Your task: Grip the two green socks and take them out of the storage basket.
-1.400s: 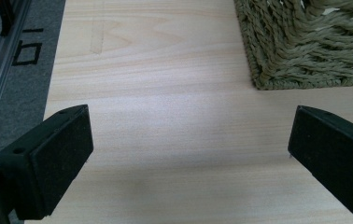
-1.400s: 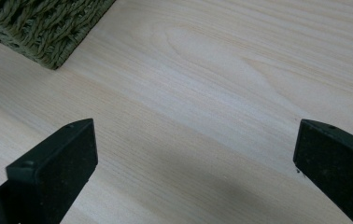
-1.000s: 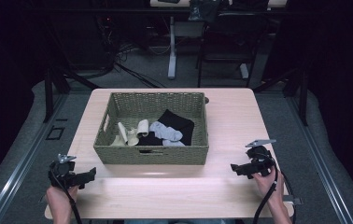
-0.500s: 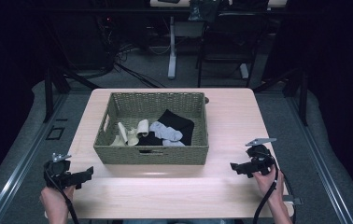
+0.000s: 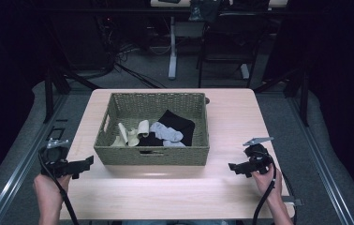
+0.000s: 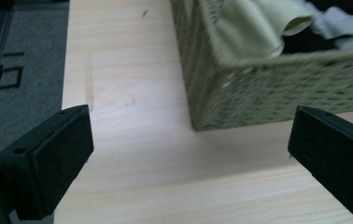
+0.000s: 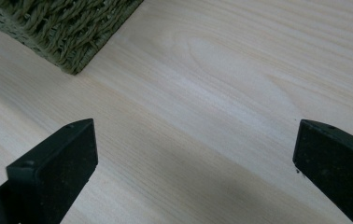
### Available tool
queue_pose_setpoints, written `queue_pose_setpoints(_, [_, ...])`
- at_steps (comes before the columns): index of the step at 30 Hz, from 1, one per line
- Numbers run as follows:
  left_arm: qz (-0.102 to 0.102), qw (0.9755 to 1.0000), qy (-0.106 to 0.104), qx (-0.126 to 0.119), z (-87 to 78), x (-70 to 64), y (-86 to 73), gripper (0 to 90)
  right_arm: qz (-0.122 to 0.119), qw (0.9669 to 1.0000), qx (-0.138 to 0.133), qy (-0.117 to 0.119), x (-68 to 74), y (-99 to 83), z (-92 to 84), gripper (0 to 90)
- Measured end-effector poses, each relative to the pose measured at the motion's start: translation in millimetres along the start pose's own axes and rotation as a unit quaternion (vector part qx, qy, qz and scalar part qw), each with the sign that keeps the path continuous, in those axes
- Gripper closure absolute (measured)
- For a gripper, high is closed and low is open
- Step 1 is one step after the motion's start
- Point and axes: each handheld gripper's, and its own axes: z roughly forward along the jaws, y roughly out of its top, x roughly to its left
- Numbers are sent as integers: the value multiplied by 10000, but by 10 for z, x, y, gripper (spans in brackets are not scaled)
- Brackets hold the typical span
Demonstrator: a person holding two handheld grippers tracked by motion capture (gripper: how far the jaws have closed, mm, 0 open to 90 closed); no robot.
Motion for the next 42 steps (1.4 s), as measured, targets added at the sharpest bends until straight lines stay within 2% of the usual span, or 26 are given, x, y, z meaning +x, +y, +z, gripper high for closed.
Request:
queue_pose_setpoints(1, [0, 10000, 0, 0, 0, 0, 0, 1, 0, 10000, 0, 0, 0, 0, 0, 0])
queue_pose_setpoints(2, [105, 9999, -41, 8, -34, -31, 105, 1, 25, 10000, -37, 38, 4, 7, -2, 0])
queue_pose_setpoints(8, [368, 9992, -175, 5, -66, -122, 407, 1, 49, 10000, -10, 30, 2, 5, -1, 0])
queue_pose_setpoints(9, [368, 9992, -175, 5, -66, -122, 407, 1, 63, 10000, -27, 28, 0, 4, -4, 0])
queue_pose_setpoints(10, [435, 9987, -261, -28, -57, -156, 507, 1, 75, 10000, -37, 38, -3, 5, -7, 0])
queue_pose_setpoints(11, [435, 9987, -261, -28, -57, -156, 507, 1, 75, 10000, -37, 38, -3, 5, -7, 0])
queue_pose_setpoints(12, [536, 9981, -319, -4, -37, -194, 605, 0, 85, 9999, -51, 61, -7, 4, -14, 0])
queue_pose_setpoints(15, [569, 9976, -393, 28, -3, -223, 695, 1, 94, 9999, -36, 68, -11, 2, -18, 0])
queue_pose_setpoints(18, [662, 9967, -464, 92, 80, -284, 851, 0, 114, 9999, -91, 74, -7, 8, -31, 0])
queue_pose_setpoints(25, [717, 9954, -601, 222, 235, -418, 1045, 16, 120, 9998, -34, 145, -2, 11, -22, 0])
queue_pose_setpoints(28, [752, 9944, -640, 385, 378, -481, 1145, 15, 122, 9998, -42, 158, -2, 11, -26, 0])
queue_pose_setpoints(33, [785, 9931, -657, 569, 527, -535, 1221, 24, 127, 9998, -36, 135, -3, 8, -23, 0])
queue_pose_setpoints(38, [816, 9906, -659, 880, 764, -603, 1287, 146, 122, 9997, -72, 179, -9, 9, -28, 0])
queue_pose_setpoints(42, [789, 9888, -667, 1078, 911, -611, 1301, 165, 127, 9998, -83, 149, -5, 6, -33, 0])
